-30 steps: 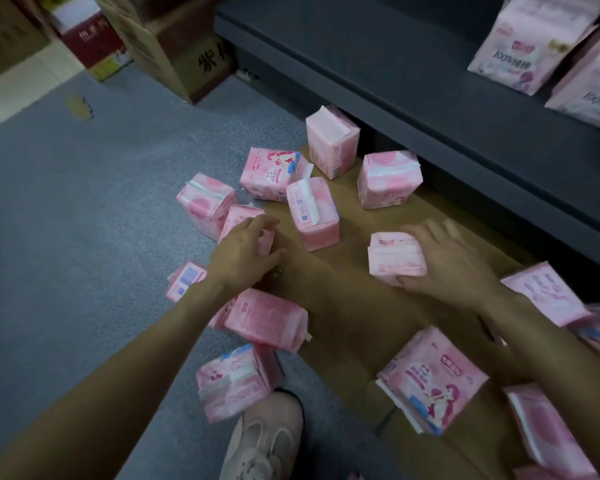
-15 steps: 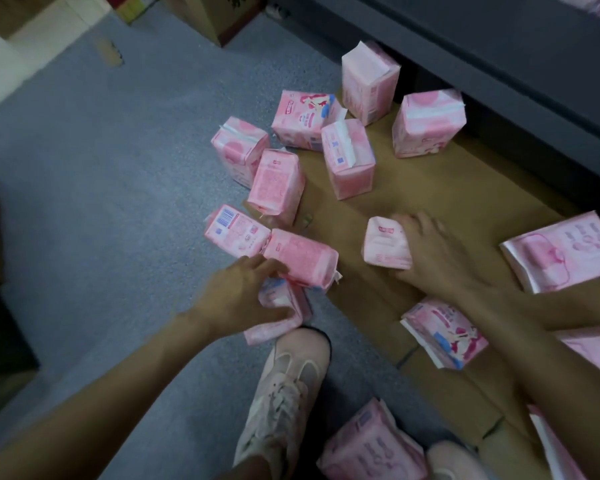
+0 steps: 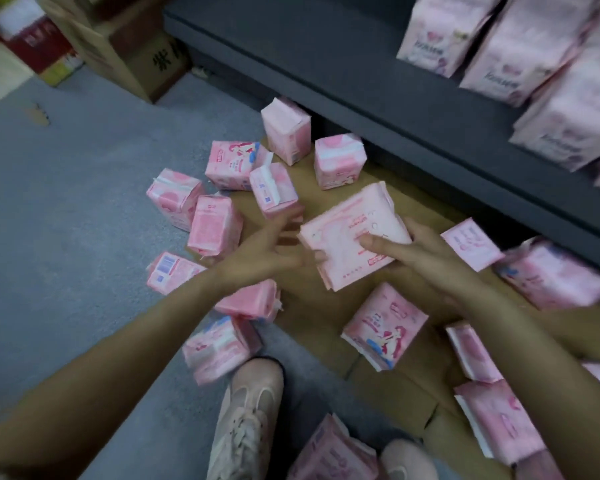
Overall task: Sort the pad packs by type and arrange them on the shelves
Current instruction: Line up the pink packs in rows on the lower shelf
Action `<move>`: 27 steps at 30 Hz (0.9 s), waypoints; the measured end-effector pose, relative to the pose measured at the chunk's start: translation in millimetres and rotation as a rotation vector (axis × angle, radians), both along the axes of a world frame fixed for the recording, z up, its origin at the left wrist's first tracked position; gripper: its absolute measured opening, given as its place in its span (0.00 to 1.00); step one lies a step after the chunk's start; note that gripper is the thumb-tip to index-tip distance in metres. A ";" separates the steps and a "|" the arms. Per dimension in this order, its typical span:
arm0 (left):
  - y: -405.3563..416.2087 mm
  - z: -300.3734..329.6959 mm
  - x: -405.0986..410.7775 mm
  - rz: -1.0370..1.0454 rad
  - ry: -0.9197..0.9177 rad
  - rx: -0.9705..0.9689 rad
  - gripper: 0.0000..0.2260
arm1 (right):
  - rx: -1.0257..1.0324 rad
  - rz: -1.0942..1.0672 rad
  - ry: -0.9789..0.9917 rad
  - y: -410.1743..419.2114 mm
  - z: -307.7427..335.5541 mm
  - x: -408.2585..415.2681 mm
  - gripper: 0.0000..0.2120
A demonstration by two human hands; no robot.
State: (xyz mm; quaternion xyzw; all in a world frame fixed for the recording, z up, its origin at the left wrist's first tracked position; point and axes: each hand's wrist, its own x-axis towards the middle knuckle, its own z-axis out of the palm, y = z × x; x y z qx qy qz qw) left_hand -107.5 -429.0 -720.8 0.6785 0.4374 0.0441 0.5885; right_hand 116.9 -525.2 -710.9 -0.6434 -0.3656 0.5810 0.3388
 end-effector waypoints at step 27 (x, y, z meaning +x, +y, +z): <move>23.8 -7.2 156.2 -0.285 -0.366 0.199 0.42 | 0.099 -0.360 -0.295 4.0 14.6 111.9 0.20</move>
